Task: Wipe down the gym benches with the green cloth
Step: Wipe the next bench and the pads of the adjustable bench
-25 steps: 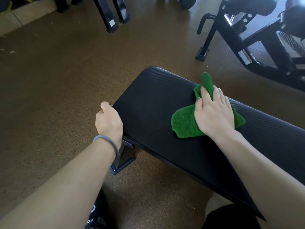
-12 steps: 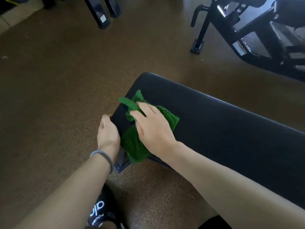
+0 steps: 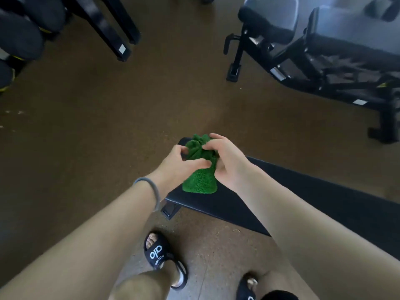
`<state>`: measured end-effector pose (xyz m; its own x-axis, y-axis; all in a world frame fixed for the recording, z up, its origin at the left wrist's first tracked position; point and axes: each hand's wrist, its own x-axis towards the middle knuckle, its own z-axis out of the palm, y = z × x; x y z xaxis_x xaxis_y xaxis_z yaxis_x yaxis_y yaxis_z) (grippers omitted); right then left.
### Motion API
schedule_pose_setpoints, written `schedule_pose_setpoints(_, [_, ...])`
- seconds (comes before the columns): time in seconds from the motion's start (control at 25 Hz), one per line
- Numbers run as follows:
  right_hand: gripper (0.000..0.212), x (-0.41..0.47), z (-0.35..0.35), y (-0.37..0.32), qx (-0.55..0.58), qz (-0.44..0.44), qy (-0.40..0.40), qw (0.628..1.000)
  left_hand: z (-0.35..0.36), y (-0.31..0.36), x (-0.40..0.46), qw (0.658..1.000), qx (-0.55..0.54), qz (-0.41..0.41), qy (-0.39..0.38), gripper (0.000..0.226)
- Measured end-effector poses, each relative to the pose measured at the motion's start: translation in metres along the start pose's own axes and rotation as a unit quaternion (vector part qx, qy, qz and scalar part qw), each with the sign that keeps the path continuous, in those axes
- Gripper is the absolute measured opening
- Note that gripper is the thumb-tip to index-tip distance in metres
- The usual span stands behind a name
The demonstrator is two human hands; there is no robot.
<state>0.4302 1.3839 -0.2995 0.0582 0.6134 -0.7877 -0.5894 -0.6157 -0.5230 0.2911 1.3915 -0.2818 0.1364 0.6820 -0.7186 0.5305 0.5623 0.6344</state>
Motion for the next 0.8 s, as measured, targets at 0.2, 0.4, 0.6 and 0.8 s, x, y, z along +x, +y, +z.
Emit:
schedule_pose_setpoints(0.2, [0.073,-0.08,0.044,-0.074,-0.053,-0.016,-0.001,0.998,-0.057,0.085,-0.068,0.996,0.04,0.018,-0.075,0.029])
schedule_pose_setpoints(0.4, [0.09,-0.124,0.084,-0.122,-0.152,-0.058,0.02,0.987,-0.113,0.149,-0.099,0.983,0.127,0.068,-0.113,0.021])
schedule_pose_setpoints(0.6, [0.095,-0.135,0.097,-0.146,-0.302,-0.068,0.024,0.951,-0.146,0.188,-0.103,0.973,0.151,0.058,-0.165,0.026])
schedule_pose_setpoints(0.8, [0.077,-0.14,0.095,-0.19,-0.47,-0.081,-0.059,0.877,-0.165,0.231,-0.088,0.952,0.228,0.031,-0.203,0.064])
